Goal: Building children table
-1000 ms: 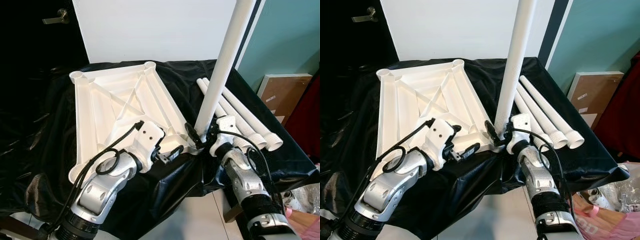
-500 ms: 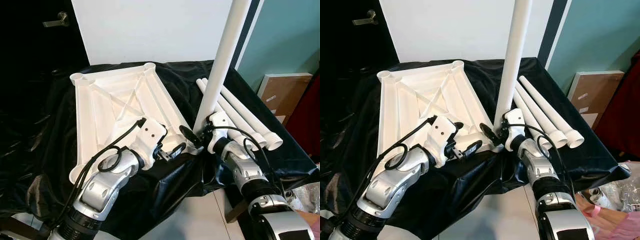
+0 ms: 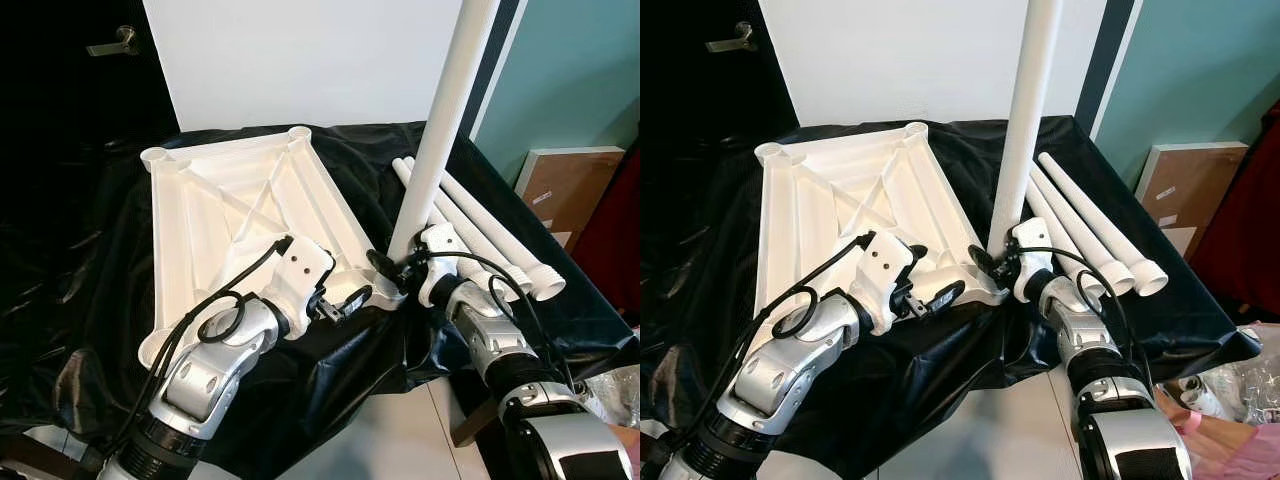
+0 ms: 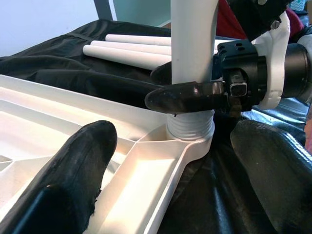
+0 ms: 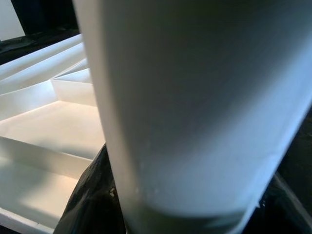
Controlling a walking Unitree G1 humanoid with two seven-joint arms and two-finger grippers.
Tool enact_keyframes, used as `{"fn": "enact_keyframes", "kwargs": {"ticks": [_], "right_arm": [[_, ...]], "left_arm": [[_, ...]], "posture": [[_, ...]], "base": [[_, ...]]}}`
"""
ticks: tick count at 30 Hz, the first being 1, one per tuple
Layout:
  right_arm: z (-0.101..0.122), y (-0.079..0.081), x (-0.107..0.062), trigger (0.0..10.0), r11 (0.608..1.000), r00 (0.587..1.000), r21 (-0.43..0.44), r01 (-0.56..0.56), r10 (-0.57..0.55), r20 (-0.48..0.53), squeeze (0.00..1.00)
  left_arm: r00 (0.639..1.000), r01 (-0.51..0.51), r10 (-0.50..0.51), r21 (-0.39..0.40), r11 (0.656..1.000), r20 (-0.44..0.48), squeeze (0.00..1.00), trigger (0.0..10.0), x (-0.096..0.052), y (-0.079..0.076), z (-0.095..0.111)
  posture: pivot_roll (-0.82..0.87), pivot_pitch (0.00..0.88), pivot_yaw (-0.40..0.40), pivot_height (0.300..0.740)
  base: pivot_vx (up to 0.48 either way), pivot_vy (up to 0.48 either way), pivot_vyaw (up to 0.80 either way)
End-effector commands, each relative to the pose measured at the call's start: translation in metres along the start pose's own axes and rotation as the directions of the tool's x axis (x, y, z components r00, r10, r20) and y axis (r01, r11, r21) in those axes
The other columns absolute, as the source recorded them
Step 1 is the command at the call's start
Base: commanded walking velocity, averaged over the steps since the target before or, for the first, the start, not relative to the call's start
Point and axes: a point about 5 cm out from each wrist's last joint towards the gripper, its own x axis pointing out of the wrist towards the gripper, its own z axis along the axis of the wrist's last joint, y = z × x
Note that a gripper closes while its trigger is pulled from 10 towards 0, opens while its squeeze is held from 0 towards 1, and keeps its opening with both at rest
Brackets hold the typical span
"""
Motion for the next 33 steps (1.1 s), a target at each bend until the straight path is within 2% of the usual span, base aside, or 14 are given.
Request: {"fn": "enact_keyframes", "kwargs": {"ticks": [1,2,7,9,11,14,17,19,23,27,28,33], "right_arm": [[-0.014,0.002,-0.004,10.0,0.998,0.998,0.034,0.043,-0.041,-0.052,0.00],[-0.015,0.003,-0.004,10.0,0.995,0.994,0.032,0.095,-0.093,-0.056,0.00],[-0.017,0.006,-0.002,10.0,0.989,0.988,0.042,0.141,-0.139,-0.060,0.00],[-0.022,0.013,-0.001,10.0,0.978,0.977,0.048,0.203,-0.199,-0.082,0.00],[-0.022,0.013,-0.001,10.0,0.978,0.977,0.048,0.203,-0.199,-0.082,0.00],[-0.028,0.020,0.000,10.0,0.948,0.948,0.074,0.309,-0.301,-0.103,0.00],[-0.029,0.022,0.000,10.0,0.935,0.936,0.088,0.344,-0.335,-0.108,0.00],[-0.031,0.027,0.000,10.0,0.906,0.910,0.105,0.410,-0.398,-0.114,0.00],[-0.031,0.032,0.001,10.0,0.882,0.888,0.111,0.457,-0.447,-0.107,0.00],[-0.028,0.039,0.003,10.0,0.872,0.881,0.124,0.473,-0.465,-0.092,0.00],[-0.024,0.044,0.005,10.0,0.890,0.900,0.131,0.436,-0.431,-0.062,0.00],[-0.017,0.042,0.006,10.0,0.907,0.915,0.123,0.403,-0.403,-0.023,0.00]], "left_arm": [[0.999,0.042,-0.042,0.005,0.999,-0.004,0.00,10.0,-0.001,-0.002,-0.002],[0.999,0.037,-0.037,0.003,0.999,-0.005,0.00,10.0,-0.001,-0.001,-0.002],[1.000,0.029,-0.029,0.002,1.000,-0.005,0.00,10.0,-0.001,-0.001,-0.003],[1.000,0.020,-0.020,0.001,1.000,-0.005,0.00,10.0,0.000,0.000,-0.003],[1.000,0.020,-0.020,0.001,1.000,-0.005,0.00,10.0,0.000,0.000,-0.003],[1.000,0.013,-0.013,0.002,1.000,-0.005,0.00,10.0,0.000,0.001,-0.004],[1.000,0.011,-0.011,0.003,1.000,-0.006,0.00,10.0,-0.001,0.002,-0.004],[1.000,0.008,-0.008,0.004,1.000,-0.005,0.00,10.0,-0.001,0.003,-0.004],[1.000,0.005,-0.005,0.005,1.000,-0.004,0.00,10.0,-0.001,0.003,-0.004],[1.000,0.004,-0.004,0.004,1.000,-0.002,0.00,10.0,0.000,0.003,-0.004],[1.000,0.003,-0.003,0.004,1.000,-0.002,0.00,10.0,0.000,0.003,-0.004],[1.000,0.002,-0.002,0.009,1.000,0.002,0.00,10.0,0.001,0.004,-0.004]], "posture": [[0.02,0.000,-0.027,0.740],[0.02,0.000,-0.029,0.740],[0.02,0.000,-0.030,0.740],[0.02,0.000,-0.032,0.740],[0.02,0.000,-0.032,0.740],[0.02,0.000,-0.033,0.740],[0.02,0.000,-0.035,0.740],[0.02,0.000,-0.036,0.740],[0.02,0.000,-0.041,0.740],[0.02,0.000,-0.042,0.740],[0.02,0.000,-0.042,0.740],[0.02,0.000,-0.041,0.740]], "base": [[0.000,0.000,0.00],[0.000,0.000,0.00],[0.000,0.000,0.00],[0.000,0.000,0.00],[0.000,0.000,0.00],[0.000,0.000,0.00],[0.000,0.000,0.00],[0.000,0.000,0.00],[0.000,0.000,0.00],[0.000,0.000,0.00],[0.000,0.000,0.00],[0.000,0.000,0.00]]}}
